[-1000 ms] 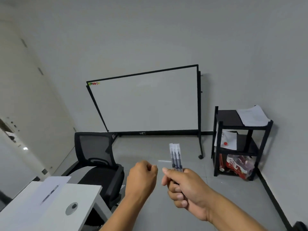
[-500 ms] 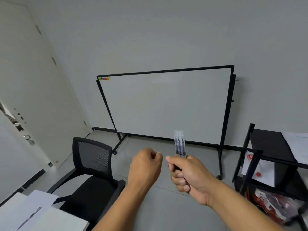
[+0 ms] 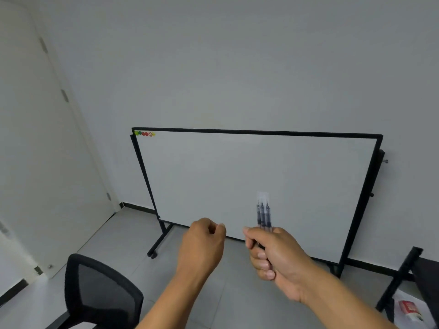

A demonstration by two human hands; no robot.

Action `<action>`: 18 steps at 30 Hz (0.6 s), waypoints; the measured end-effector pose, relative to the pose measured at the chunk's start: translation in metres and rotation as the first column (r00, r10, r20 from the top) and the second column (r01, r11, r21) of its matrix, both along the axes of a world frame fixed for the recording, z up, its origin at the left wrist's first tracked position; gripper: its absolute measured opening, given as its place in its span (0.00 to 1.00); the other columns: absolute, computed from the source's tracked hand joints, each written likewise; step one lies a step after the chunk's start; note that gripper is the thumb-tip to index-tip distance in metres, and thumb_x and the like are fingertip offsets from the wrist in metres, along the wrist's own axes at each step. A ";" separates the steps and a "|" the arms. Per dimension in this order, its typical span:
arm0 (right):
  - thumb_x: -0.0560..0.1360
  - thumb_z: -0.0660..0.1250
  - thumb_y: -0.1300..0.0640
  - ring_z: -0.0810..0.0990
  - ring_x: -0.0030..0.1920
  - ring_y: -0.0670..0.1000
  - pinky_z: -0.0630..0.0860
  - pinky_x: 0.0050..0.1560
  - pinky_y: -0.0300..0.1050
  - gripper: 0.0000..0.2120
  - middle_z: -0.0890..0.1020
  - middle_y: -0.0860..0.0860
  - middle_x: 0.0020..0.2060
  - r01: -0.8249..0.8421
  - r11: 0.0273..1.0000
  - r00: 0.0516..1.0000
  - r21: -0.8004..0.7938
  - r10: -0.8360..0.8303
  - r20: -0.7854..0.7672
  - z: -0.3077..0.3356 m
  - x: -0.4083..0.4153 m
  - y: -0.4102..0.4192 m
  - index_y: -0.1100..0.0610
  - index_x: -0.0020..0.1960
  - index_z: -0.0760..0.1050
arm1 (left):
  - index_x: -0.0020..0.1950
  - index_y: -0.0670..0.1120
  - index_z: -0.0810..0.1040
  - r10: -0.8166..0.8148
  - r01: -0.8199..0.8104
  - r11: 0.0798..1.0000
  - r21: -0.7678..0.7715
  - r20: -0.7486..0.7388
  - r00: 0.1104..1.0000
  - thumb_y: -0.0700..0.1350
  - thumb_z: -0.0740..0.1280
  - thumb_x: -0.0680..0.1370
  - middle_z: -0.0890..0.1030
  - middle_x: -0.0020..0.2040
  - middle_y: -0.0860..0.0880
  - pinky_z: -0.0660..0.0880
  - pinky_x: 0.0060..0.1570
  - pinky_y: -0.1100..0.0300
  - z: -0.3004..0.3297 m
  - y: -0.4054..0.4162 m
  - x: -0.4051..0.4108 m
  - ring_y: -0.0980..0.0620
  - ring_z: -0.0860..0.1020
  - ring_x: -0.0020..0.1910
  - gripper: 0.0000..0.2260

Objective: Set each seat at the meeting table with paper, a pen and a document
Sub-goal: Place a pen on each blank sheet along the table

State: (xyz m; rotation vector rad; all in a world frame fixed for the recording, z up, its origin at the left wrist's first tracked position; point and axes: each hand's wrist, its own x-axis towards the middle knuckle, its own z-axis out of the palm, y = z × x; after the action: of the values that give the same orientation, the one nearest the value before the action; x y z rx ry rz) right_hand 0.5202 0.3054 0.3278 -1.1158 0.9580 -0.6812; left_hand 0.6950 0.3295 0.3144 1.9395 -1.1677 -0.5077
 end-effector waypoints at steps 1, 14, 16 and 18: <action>0.81 0.69 0.54 0.59 0.29 0.50 0.53 0.30 0.44 0.15 0.63 0.52 0.30 -0.021 1.000 1.000 -0.010 0.021 0.013 0.002 0.011 -0.021 0.55 0.37 0.74 | 0.44 0.41 0.80 0.010 -0.010 1.000 -0.006 -0.004 1.000 0.51 0.66 0.82 0.86 0.39 0.45 0.83 0.44 0.43 0.002 -0.018 0.009 0.44 0.84 0.39 0.15; 0.81 0.69 0.55 0.59 0.29 0.50 0.54 0.28 0.42 0.16 0.64 0.52 0.29 -0.318 0.948 0.941 -0.015 0.318 0.117 0.003 0.166 -0.303 0.54 0.35 0.73 | 0.43 0.49 0.80 0.346 -0.349 0.936 0.051 0.064 0.936 0.53 0.67 0.82 0.84 0.36 0.51 0.80 0.39 0.52 -0.003 -0.244 0.133 0.49 0.83 0.36 0.12; 0.81 0.69 0.55 0.59 0.29 0.50 0.54 0.28 0.42 0.16 0.64 0.52 0.29 -0.383 0.924 0.915 -0.014 0.381 0.128 0.007 0.198 -0.334 0.55 0.35 0.73 | 0.44 0.49 0.80 0.392 -0.396 0.915 0.073 0.065 0.918 0.54 0.67 0.82 0.85 0.36 0.51 0.81 0.40 0.52 0.001 -0.263 0.156 0.48 0.85 0.37 0.11; 0.81 0.68 0.56 0.59 0.28 0.50 0.54 0.27 0.42 0.15 0.63 0.52 0.29 -0.437 0.900 0.892 -0.004 0.434 0.127 0.010 0.230 -0.358 0.56 0.37 0.72 | 0.45 0.49 0.81 0.440 -0.446 0.891 0.083 0.086 0.894 0.54 0.67 0.82 0.84 0.38 0.51 0.78 0.39 0.55 0.006 -0.280 0.182 0.50 0.84 0.40 0.11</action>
State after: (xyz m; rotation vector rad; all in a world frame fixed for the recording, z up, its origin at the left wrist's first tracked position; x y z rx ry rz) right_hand 0.7502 -0.0528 0.3375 -1.1999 0.5762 -0.3634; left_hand 0.8770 0.0498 0.3202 2.2381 -0.7062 -0.2621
